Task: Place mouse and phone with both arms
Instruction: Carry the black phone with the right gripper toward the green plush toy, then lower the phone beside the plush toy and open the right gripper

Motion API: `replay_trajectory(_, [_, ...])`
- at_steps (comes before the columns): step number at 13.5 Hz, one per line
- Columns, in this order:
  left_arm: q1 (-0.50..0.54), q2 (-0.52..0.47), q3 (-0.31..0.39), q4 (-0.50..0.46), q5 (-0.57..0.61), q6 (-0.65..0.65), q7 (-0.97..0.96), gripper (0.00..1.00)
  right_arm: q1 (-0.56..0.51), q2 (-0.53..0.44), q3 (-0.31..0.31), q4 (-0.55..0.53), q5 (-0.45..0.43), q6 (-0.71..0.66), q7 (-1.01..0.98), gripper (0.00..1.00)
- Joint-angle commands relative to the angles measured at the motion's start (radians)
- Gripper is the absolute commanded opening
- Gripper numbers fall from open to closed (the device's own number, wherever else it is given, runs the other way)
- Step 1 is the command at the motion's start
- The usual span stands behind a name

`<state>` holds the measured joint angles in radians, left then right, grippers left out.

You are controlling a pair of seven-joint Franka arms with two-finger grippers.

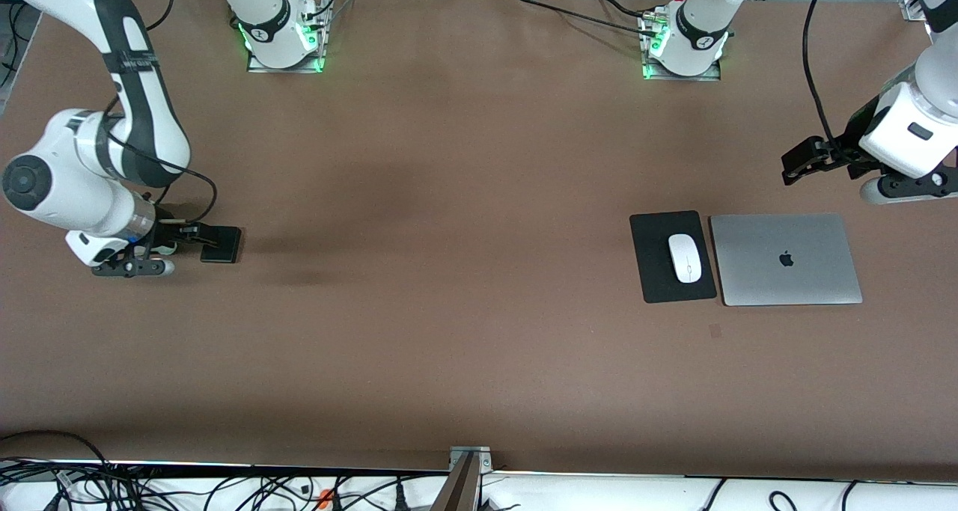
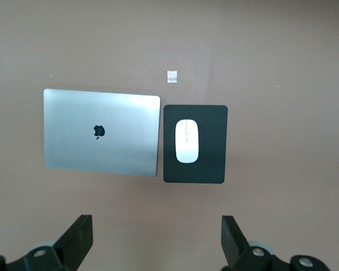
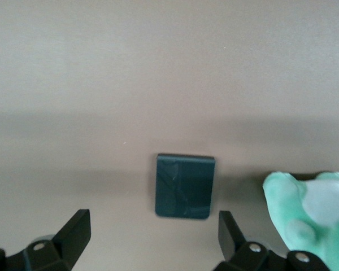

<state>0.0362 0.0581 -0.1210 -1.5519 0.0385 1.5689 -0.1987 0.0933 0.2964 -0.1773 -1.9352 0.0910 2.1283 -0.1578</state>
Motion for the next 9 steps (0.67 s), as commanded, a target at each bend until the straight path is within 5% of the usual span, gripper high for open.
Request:
replay_trajectory(1, [-0.006,0.014,0.000,0.044,-0.014,-0.018,0.005,1.00,-0.013,-0.098,0.010,0.076,0.022,-0.199,-0.005,1.00])
replay_trajectory(4, [-0.007,0.014,-0.003,0.044,-0.006,-0.020,0.004,1.00,-0.013,-0.169,0.007,0.171,0.021,-0.364,-0.006,1.00])
replay_trajectory(9, [-0.007,0.014,-0.002,0.044,-0.003,-0.021,0.004,1.00,-0.015,-0.298,-0.001,0.183,-0.002,-0.470,0.039,1.00])
